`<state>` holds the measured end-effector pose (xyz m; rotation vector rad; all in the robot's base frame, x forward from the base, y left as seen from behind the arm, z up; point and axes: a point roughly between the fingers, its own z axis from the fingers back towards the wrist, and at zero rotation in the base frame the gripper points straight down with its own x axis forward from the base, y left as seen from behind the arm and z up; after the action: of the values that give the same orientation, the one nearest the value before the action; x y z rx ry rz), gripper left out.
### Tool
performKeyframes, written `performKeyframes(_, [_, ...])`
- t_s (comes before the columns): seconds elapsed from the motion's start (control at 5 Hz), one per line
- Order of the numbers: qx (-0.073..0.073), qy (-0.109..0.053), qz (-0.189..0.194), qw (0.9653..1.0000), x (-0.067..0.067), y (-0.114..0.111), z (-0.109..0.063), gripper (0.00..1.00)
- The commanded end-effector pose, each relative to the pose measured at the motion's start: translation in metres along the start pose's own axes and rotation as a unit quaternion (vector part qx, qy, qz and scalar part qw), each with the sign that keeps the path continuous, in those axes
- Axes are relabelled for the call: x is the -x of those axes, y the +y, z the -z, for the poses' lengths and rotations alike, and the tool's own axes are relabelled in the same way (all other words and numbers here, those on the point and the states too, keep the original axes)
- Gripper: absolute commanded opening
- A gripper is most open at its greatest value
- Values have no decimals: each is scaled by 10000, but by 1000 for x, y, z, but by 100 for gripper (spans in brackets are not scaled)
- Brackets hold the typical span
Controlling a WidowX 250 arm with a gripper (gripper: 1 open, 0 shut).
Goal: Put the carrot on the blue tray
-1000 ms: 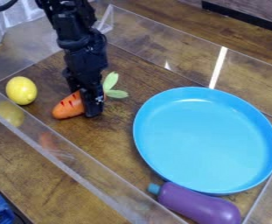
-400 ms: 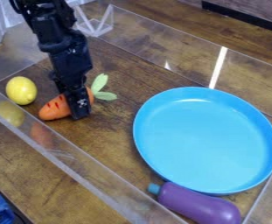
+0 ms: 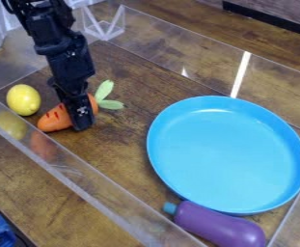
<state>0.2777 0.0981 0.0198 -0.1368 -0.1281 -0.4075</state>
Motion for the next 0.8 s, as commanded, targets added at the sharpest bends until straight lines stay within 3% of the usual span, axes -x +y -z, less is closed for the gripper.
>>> performKeyframes(0.0, [-44, -32, -53, 10000, -7, -10, -2, 0])
performKeyframes(0.4, [-105, -17, -182, 9998, -16, 10, -21, 0])
performKeyframes(0.6, [-169, -7, -276, 9995, -28, 1, -33, 0])
